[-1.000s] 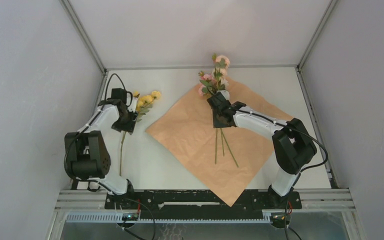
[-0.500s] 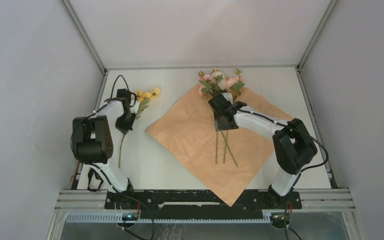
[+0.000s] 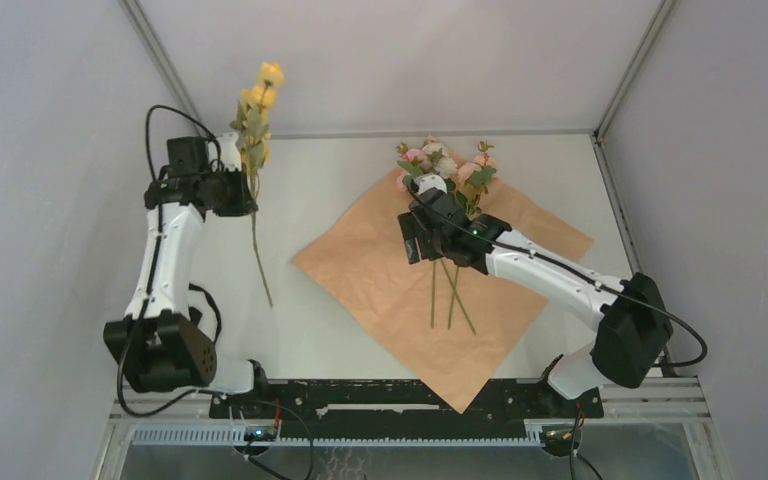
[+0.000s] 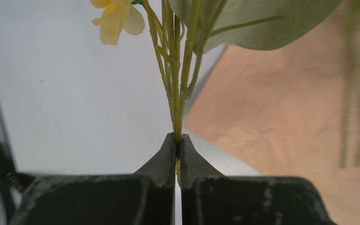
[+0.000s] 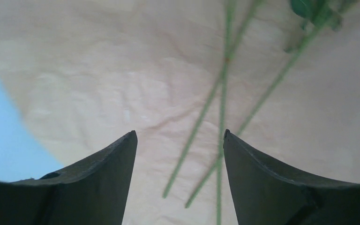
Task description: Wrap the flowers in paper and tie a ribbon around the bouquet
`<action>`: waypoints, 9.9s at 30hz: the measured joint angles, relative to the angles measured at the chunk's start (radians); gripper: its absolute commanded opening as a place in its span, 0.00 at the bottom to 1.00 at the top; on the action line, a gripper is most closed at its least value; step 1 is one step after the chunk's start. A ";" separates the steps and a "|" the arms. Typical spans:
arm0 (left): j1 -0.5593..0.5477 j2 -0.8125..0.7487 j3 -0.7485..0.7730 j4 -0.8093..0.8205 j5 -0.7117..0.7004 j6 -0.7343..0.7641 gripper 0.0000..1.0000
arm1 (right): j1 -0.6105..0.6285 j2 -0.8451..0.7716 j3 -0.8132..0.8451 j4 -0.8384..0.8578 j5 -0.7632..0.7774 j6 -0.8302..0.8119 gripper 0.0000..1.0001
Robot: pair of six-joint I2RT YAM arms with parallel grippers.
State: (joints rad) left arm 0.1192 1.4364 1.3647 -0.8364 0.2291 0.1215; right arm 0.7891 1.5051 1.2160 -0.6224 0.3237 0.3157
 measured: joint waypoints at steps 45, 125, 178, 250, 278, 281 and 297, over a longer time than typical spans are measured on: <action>-0.232 -0.142 -0.638 0.396 0.112 -0.728 1.00 | -0.167 0.189 -0.097 0.133 -0.172 0.195 0.72; -0.724 0.545 -0.012 0.342 -0.128 -0.402 0.12 | -0.411 0.582 0.287 0.068 -0.472 0.110 0.15; -1.272 -0.358 -0.845 0.533 -0.121 0.421 0.80 | -0.042 -0.392 -0.812 0.288 -0.618 0.665 0.74; -0.719 0.359 -0.190 0.322 0.451 0.251 0.00 | -0.575 -0.037 -0.289 0.031 -0.982 -0.112 0.78; -0.675 0.275 -0.038 0.140 0.281 0.191 0.50 | -0.526 0.203 -0.293 0.170 -0.926 -0.041 0.00; -0.735 0.234 0.003 0.074 0.273 0.192 0.47 | -0.539 0.210 -0.294 0.172 -0.917 -0.015 0.00; -0.835 0.490 -0.091 0.247 0.134 0.029 0.35 | -0.583 0.196 -0.360 0.252 -0.892 0.106 0.23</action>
State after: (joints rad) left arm -0.7162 1.9263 1.2739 -0.5896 0.3626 0.1509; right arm 0.2062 1.7008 0.8555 -0.3706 -0.5686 0.4221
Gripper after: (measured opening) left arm 0.352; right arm 0.104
